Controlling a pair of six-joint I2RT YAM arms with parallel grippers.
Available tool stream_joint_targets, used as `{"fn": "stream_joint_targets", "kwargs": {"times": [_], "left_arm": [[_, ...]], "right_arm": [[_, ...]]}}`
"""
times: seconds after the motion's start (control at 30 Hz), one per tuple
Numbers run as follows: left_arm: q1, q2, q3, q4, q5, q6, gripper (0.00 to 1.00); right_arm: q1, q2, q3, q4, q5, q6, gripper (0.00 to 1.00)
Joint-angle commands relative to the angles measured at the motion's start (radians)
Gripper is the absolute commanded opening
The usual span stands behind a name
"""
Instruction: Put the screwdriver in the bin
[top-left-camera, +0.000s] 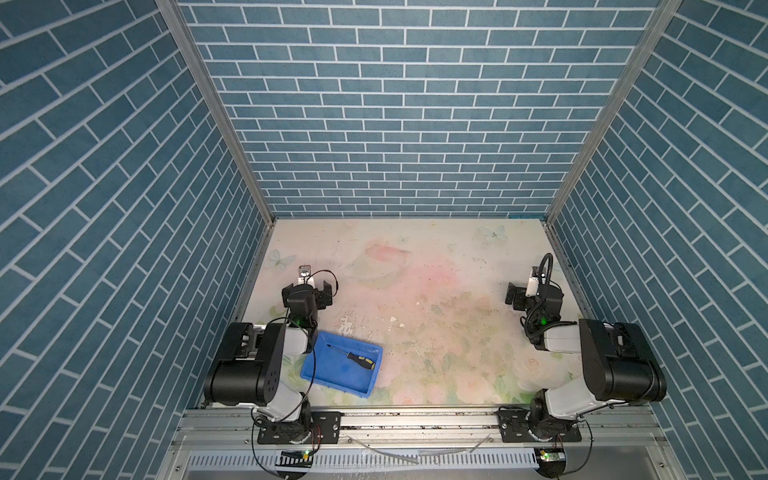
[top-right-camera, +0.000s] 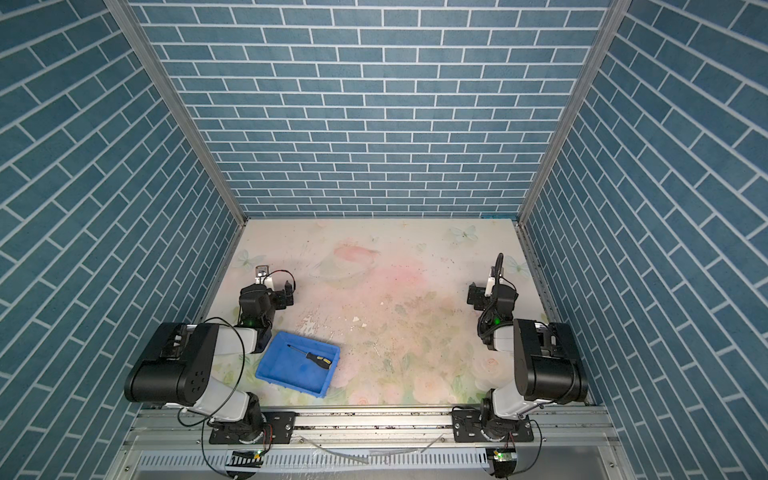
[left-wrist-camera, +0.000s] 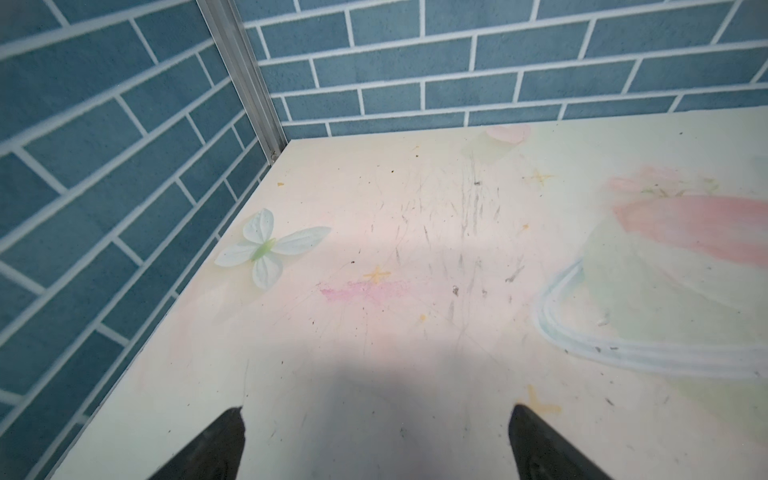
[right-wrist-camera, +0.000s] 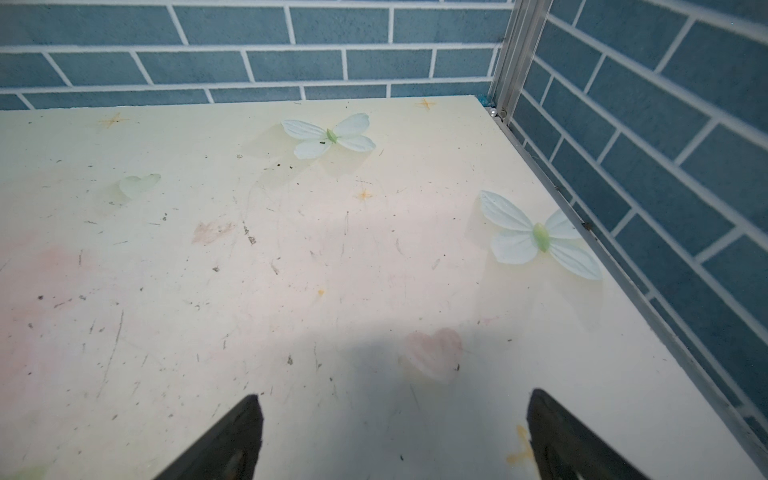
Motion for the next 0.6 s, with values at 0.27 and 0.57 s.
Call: {"fn": "stream_joint_targets", "kwargs": {"times": [0.27,0.57], "left_arm": [[0.004,0.001,-0.007,0.048,0.015,-0.006,1.00],[0.004,0.001,-0.003,0.043,0.016,-0.005,1.00]], "right_arm": [[-0.004,0.009,0.035,-0.010,-0.011,0.023,0.96],[-0.004,0.008,0.034,-0.008,-0.010,0.023,0.95]]}}
